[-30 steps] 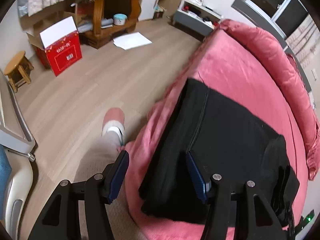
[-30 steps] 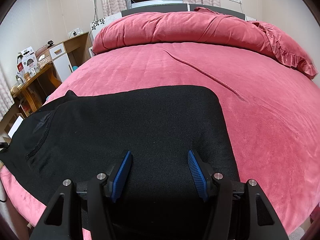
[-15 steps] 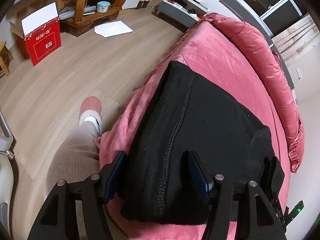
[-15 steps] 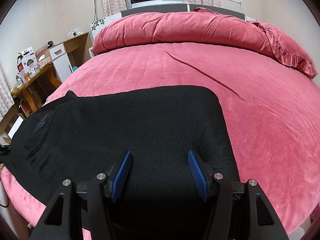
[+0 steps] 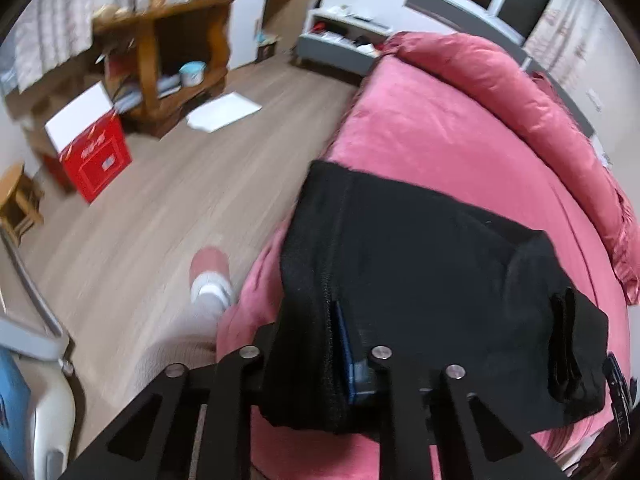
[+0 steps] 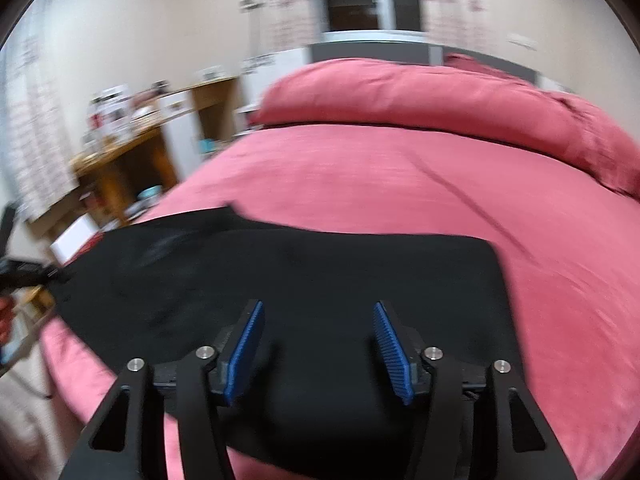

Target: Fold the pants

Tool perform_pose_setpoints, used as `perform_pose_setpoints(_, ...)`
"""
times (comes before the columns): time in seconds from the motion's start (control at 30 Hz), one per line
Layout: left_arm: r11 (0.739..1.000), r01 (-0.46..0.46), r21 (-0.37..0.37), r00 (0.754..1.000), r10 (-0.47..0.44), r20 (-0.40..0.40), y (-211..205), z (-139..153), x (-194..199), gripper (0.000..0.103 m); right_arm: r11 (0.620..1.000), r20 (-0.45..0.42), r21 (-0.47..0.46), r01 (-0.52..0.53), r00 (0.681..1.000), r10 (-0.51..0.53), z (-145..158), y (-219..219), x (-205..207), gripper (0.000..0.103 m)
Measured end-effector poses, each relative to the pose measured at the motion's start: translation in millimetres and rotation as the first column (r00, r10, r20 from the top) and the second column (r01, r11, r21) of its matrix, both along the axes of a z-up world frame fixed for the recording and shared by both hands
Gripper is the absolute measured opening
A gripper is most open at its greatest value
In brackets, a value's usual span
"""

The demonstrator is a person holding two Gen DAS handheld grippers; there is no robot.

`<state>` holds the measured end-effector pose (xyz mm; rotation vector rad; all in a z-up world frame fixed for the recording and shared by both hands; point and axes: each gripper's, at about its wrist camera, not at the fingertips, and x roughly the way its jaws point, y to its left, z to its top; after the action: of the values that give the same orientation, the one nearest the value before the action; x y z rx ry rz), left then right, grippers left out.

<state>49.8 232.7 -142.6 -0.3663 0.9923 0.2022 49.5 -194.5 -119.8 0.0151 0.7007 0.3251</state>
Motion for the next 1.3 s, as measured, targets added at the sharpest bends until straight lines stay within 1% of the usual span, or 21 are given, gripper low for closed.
perform_pose_setpoints(0.07,0.999,0.006,-0.035,1.000,-0.005,0.030,1.5,5.6,-0.3,0.018,0.996,-0.022,-0.005,-0.092,0.996,0.092,-0.4,21.4,3.6,0.051)
perform_pose_setpoints(0.1,0.998,-0.004,-0.066,0.999,0.007,0.038,5.0,7.0,-0.4,0.018,0.991,-0.040,-0.007,-0.132,0.990,0.132,-2.3,31.7,6.1,0.047)
perform_pose_setpoints(0.17,0.993,-0.028,-0.117,0.999,0.033,0.041,11.1,6.3,1.1,0.017,0.983,-0.078,0.011,-0.183,0.980,0.183,-8.5,46.0,12.8,0.041)
perform_pose_setpoints(0.2,0.989,-0.042,-0.145,0.998,0.048,0.042,15.0,4.8,-0.1,0.017,0.980,-0.105,0.031,-0.197,0.974,0.199,-13.8,52.0,18.5,0.041)
perform_pose_setpoints(0.27,0.978,-0.066,-0.196,0.996,0.076,0.043,20.9,3.8,-2.1,0.016,0.980,-0.170,0.048,-0.191,0.966,0.196,-26.4,57.4,29.7,0.041)
perform_pose_setpoints(0.3,0.973,-0.073,-0.220,0.995,0.086,0.050,22.5,3.8,-3.7,0.016,0.982,-0.222,0.067,-0.175,0.957,0.185,-37.4,57.2,37.6,0.041)
perform_pose_setpoints(0.4,0.951,-0.076,-0.300,0.989,0.110,0.100,26.3,7.4,-7.9,0.016,0.976,-0.233,0.175,-0.125,0.958,0.165,-44.8,44.1,45.0,0.041)
perform_pose_setpoints(0.47,0.935,-0.072,-0.347,0.983,0.125,0.133,26.9,11.8,-9.1,0.016,0.974,-0.232,0.189,-0.121,0.959,0.164,-45.5,40.6,45.2,0.041)
perform_pose_setpoints(0.53,0.929,-0.064,-0.364,0.979,0.129,0.157,25.8,16.2,-10.2,0.015,0.977,-0.215,0.170,-0.128,0.963,0.164,-46.6,44.5,41.9,0.041)
perform_pose_setpoints(0.63,0.927,-0.043,-0.374,0.973,0.124,0.194,22.0,25.8,-12.1,0.015,0.981,-0.192,0.131,-0.144,0.967,0.167,-45.7,50.5,38.4,0.041)
perform_pose_setpoints(0.77,0.924,0.005,-0.382,0.961,0.102,0.259,11.6,46.3,-11.4,0.015,0.979,-0.186,0.146,-0.139,0.968,0.166,-43.8,49.1,35.4,0.041)
perform_pose_setpoints(0.9,0.941,0.094,-0.325,0.939,0.025,0.343,-12.9,76.2,-7.0,0.015,0.979,-0.183,0.155,-0.133,0.970,0.161,-41.8,42.7,28.1,0.041)
perform_pose_setpoints(1.0,0.945,0.175,-0.276,0.913,-0.051,0.404,-37.1,99.3,-2.3,0.015,0.979,-0.183,0.163,-0.124,0.971,0.154,-38.3,39.8,26.4,0.041)
perform_pose_setpoints(1.1,0.938,0.261,-0.229,0.881,-0.134,0.453,-64.9,121.0,2.0,0.014,0.980,-0.156,0.174,-0.092,0.981,0.119,-28.9,30.5,23.8,0.042)
perform_pose_setpoints(1.13,0.932,0.299,-0.206,0.865,-0.173,0.470,-78.6,129.6,4.3,0.014,0.979,-0.153,0.185,-0.081,0.982,0.110,-27.0,26.3,23.1,0.043)
perform_pose_setpoints(1.2,0.921,0.346,-0.180,0.846,-0.223,0.485,-97.2,139.8,8.3,0.014,0.976,-0.155,0.213,-0.049,0.984,0.084,-23.8,16.3,22.7,0.043)
perform_pose_setpoints(1.27,0.902,0.401,-0.159,0.822,-0.277,0.498,-119.8,149.4,11.7,0.014,0.972,-0.158,0.236,-0.014,0.986,0.053,-21.4,5.2,23.2,0.043)
perform_pose_setpoints(1.3,0.886,0.437,-0.155,0.805,-0.309,0.507,-133.4,154.2,13.9,0.014,0.969,-0.158,0.248,0.008,0.987,0.033,-19.4,-2.0,22.8,0.043)
